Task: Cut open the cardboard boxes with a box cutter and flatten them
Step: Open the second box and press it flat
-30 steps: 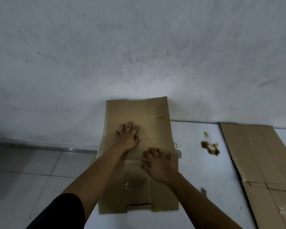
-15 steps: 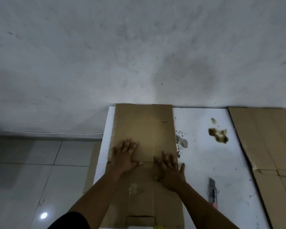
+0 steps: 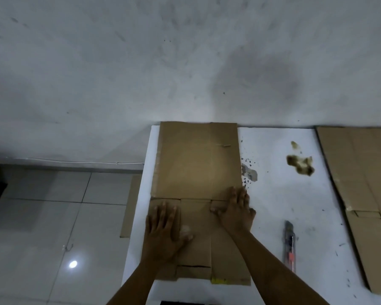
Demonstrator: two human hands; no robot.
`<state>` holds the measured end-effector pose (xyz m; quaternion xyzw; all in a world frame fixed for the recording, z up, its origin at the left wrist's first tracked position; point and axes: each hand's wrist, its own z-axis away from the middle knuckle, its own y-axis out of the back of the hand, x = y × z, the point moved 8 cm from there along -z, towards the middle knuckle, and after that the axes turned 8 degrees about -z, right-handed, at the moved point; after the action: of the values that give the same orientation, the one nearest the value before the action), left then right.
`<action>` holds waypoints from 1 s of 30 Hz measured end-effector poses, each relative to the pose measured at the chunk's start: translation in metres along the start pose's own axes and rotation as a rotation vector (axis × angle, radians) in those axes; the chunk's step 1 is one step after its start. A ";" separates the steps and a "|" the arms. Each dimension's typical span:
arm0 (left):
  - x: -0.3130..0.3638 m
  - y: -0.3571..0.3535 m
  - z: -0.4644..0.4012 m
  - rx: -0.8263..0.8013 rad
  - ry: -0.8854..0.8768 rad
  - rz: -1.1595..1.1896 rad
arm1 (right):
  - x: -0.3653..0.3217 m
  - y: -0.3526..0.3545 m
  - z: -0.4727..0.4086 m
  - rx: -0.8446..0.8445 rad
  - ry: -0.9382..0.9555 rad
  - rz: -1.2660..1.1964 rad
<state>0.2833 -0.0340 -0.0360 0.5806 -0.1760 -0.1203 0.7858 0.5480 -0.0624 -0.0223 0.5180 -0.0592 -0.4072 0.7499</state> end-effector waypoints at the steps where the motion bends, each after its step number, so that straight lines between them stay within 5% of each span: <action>1: -0.001 0.002 -0.003 -0.010 0.031 0.003 | -0.001 0.002 0.002 0.017 -0.024 -0.022; 7: -0.019 0.043 -0.047 0.096 0.331 0.157 | 0.002 0.021 -0.004 0.059 -0.185 -0.163; 13: -0.058 0.051 -0.077 0.024 0.714 0.502 | 0.019 0.026 -0.024 -0.005 -0.306 -0.355; 18: -0.071 0.047 -0.096 -0.066 0.557 0.655 | 0.034 0.035 -0.040 -0.023 -0.280 -0.663; 22: -0.076 0.049 -0.108 -0.075 0.520 0.738 | 0.023 0.041 -0.045 -0.083 -0.225 -0.528; 30: -0.060 0.059 -0.109 0.014 0.438 0.746 | 0.011 0.044 -0.034 0.090 -0.226 -0.600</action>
<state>0.2736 0.1016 -0.0168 0.4945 -0.2035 0.2993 0.7903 0.5969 -0.0397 -0.0050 0.4965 -0.0047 -0.6621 0.5613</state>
